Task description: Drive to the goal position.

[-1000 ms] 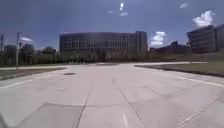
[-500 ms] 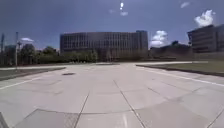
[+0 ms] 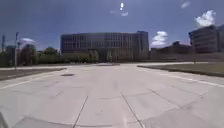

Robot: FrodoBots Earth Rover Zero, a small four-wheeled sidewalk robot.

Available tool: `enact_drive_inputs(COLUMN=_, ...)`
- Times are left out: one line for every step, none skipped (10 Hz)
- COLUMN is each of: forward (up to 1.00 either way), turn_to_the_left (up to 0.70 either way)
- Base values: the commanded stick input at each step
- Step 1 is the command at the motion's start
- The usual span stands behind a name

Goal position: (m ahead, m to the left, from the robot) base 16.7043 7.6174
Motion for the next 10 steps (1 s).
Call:
enact_drive_inputs(forward=0.5, turn_to_the_left=0.0)
enact_drive_inputs(forward=0.5, turn_to_the_left=0.0)
enact_drive_inputs(forward=0.5, turn_to_the_left=0.0)
enact_drive_inputs(forward=0.5, turn_to_the_left=0.0)
enact_drive_inputs(forward=0.5, turn_to_the_left=0.0)
enact_drive_inputs(forward=0.5, turn_to_the_left=0.0)
enact_drive_inputs(forward=0.5, turn_to_the_left=0.0)
enact_drive_inputs(forward=0.5, turn_to_the_left=0.0)
enact_drive_inputs(forward=0.5, turn_to_the_left=0.0)
enact_drive_inputs(forward=0.5, turn_to_the_left=0.0)
